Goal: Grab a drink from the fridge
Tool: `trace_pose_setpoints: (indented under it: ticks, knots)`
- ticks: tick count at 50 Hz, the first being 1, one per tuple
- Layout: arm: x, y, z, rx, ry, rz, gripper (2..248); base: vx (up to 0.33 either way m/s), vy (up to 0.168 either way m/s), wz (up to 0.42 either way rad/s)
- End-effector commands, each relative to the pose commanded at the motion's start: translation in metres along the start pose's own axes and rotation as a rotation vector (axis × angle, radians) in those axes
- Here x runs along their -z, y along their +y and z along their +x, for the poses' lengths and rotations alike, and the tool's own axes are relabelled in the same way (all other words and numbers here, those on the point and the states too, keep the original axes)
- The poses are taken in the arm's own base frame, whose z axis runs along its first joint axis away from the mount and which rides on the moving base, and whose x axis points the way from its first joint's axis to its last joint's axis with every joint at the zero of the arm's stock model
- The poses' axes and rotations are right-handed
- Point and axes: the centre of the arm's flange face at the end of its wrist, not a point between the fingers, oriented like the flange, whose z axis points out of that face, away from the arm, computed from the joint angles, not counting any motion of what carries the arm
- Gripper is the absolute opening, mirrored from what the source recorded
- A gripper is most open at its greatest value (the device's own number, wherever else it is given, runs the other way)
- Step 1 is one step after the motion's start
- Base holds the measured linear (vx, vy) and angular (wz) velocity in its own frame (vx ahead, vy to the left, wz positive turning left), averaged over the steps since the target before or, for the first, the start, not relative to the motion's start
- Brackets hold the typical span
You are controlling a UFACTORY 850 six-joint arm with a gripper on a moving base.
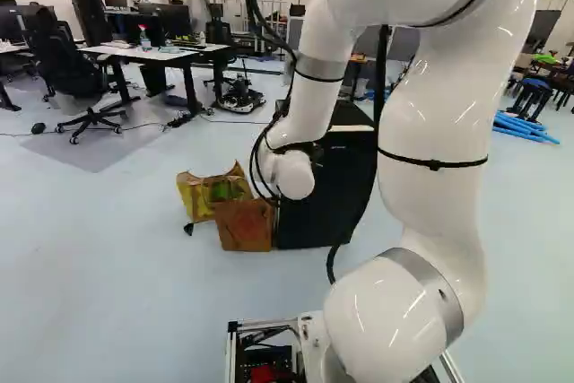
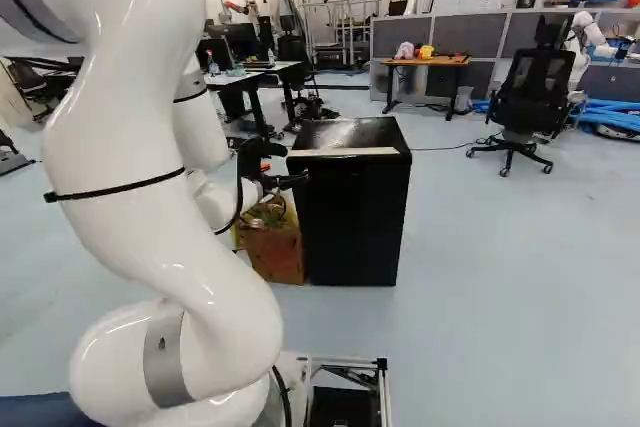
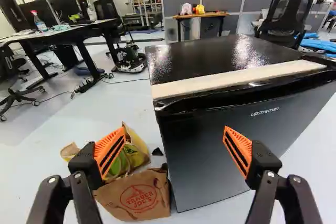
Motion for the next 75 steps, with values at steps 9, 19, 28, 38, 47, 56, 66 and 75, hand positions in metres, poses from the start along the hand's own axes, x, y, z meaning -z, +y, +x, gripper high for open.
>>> trace_pose_setpoints:
  ticks: [9,19,28,38,47,56,66,75]
  knots:
    - [-0.002,-0.002,-0.006,0.007,0.022,-0.013,247,0.000,0.000,0.000]
    - [-0.006,-0.005,-0.012,0.014,0.049,-0.028,247,0.000,0.000,0.000]
    - [-0.012,-0.008,-0.018,0.020,0.077,-0.044,247,0.000,0.000,0.000]
    - [-0.020,-0.011,-0.024,0.027,0.108,-0.063,247,0.000,0.000,0.000]
    - [-0.027,-0.014,-0.030,0.034,0.138,-0.079,247,0.000,0.000,0.000]
    - [-0.033,-0.017,-0.036,0.041,0.166,-0.096,247,0.000,0.000,0.000]
    - [-0.041,-0.019,-0.044,0.049,0.187,-0.115,247,0.000,0.000,0.000]
    - [-0.045,-0.022,-0.046,0.047,0.201,-0.132,247,0.000,0.000,0.000]
